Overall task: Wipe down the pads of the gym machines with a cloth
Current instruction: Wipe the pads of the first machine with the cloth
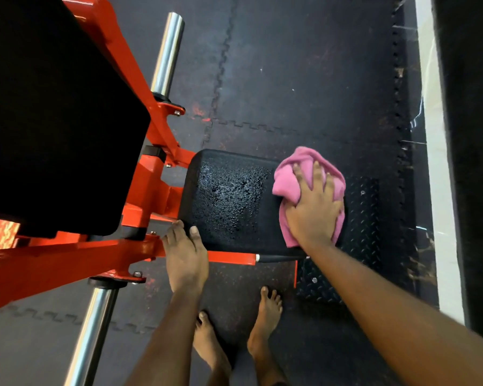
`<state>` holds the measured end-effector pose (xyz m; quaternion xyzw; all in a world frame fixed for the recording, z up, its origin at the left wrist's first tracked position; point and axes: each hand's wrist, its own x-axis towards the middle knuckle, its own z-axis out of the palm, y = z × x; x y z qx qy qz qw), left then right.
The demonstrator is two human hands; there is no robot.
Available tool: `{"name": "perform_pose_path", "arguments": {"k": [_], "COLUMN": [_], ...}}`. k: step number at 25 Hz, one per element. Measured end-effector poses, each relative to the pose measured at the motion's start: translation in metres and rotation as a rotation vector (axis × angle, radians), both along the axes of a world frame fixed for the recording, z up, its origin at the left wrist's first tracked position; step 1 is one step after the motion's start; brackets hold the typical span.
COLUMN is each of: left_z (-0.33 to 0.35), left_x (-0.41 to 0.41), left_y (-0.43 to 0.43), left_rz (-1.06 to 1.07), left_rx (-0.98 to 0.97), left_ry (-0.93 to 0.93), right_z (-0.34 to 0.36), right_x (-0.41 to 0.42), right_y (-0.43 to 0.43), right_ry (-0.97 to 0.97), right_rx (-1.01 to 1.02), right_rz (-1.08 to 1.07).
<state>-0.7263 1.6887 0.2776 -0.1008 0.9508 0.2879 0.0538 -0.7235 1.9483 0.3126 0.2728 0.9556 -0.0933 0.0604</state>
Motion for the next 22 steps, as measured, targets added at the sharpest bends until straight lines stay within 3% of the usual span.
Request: {"name": "perform_pose_path", "arguments": {"k": [5,14,16,22], "left_z": [0.000,-0.005,0.000,0.000], "left_x": [0.000,0.004,0.004,0.007], "left_y": [-0.004,-0.011,-0.013,-0.018], "left_rz": [-0.015,-0.067,-0.076,-0.085], "left_rx": [0.017,0.044,0.076,0.116], "left_ry": [-0.021,-0.002,-0.037,-0.042], "right_z": [0.001,-0.004,-0.002,0.005], "right_x": [0.096,-0.017,-0.013,0.072], "right_y": [-0.038,0.014,0.009,-0.012], "right_ry": [-0.040,-0.068,-0.062,-0.038], "right_rx": [0.044,0.047,0.059,0.077], "right_rz": [0.174,0.121,0.104,0.362]}}
